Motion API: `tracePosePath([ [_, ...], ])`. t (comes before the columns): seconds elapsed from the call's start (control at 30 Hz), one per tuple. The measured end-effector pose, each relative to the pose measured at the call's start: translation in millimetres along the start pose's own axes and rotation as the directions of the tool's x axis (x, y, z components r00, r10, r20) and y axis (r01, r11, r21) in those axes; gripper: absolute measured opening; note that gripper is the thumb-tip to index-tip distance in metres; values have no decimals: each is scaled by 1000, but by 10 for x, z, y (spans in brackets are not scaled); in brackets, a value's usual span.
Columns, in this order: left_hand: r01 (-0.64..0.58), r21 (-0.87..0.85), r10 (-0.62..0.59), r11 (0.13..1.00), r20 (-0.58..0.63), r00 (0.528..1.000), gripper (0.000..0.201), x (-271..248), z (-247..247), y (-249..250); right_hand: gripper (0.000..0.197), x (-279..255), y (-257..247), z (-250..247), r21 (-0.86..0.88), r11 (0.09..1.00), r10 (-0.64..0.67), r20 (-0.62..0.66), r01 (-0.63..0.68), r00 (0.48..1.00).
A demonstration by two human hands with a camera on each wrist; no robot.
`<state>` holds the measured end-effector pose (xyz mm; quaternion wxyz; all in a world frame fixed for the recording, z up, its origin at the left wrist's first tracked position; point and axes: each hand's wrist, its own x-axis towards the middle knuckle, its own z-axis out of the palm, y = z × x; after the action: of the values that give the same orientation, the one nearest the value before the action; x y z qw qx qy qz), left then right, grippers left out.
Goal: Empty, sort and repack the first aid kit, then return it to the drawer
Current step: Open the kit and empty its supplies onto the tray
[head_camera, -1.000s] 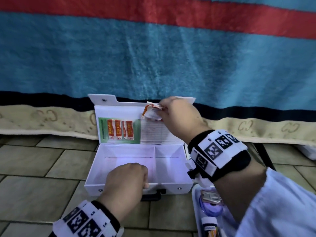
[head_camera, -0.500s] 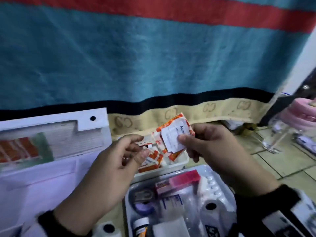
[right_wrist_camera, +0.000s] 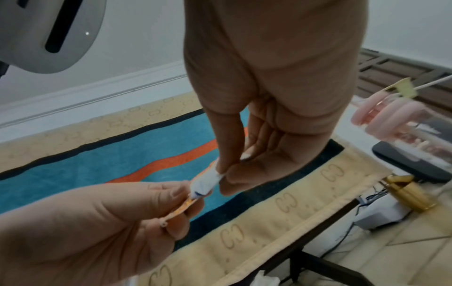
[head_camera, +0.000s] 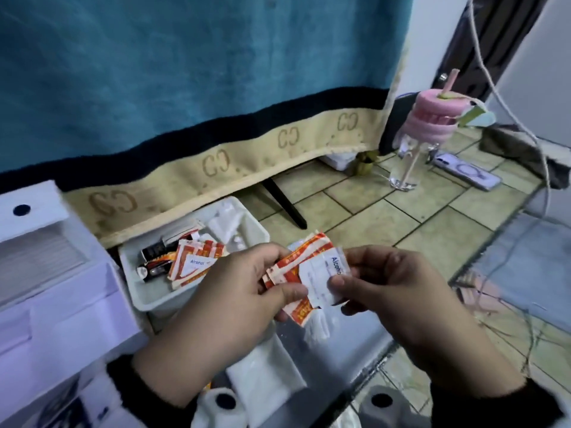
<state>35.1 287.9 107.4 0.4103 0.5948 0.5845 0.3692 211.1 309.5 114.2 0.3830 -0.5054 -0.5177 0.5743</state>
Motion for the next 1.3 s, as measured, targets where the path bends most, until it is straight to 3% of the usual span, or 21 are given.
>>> tracePosePath([
  [0.1,5,41,-6,999,19,1000,16,-9,37,-47,17,-88,90,-77,18,999,-31,-132,33,991],
  [0.2,32,83,-30,996,-24,999,16,-7,4,-81,15,-120,225,-252,-86,995,-76,-356,48,932],
  [0.3,94,97,-89,991,-62,994,20,-20,-43,-123,10,-122,443,-435,-289,954,-72,-467,-75,881],
  [0.4,124,128,-115,984,-70,991,15,-56,-61,-159,10,-89,623,-458,-458,867,-63,-488,-194,871],
  [0.5,100,198,-93,975,-46,995,14,-90,-51,-147,5,0,721,-375,-534,816,-62,-460,-220,886],
  [0.57,99,249,-93,963,-32,995,14,-93,-45,-134,19,55,736,-323,-573,780,-48,-454,-251,890],
  [0.63,107,282,-99,954,-43,994,17,-89,-53,-115,36,70,692,-283,-691,672,-99,-442,-267,892],
  [0.7,122,307,-107,944,-64,992,21,-89,-70,-106,35,42,595,-225,-768,605,-182,-389,-209,903],
  [0.8,146,296,-127,944,-81,989,24,-93,-86,-118,27,0,505,-89,-769,625,-56,-216,-134,975],
  [0.9,153,277,-133,949,-89,987,27,-100,-87,-119,37,30,555,75,-837,543,88,-28,-72,996],
  [1.17,181,188,-162,965,-110,981,29,-133,-87,-130,49,68,639,280,-812,580,64,125,66,990],
  [1.23,156,185,-139,970,-103,985,26,-132,-68,-136,44,50,637,271,-811,582,39,101,60,994],
  [1.3,135,160,-121,978,-96,988,23,-131,-49,-133,26,38,626,235,-758,645,-69,68,96,995],
])
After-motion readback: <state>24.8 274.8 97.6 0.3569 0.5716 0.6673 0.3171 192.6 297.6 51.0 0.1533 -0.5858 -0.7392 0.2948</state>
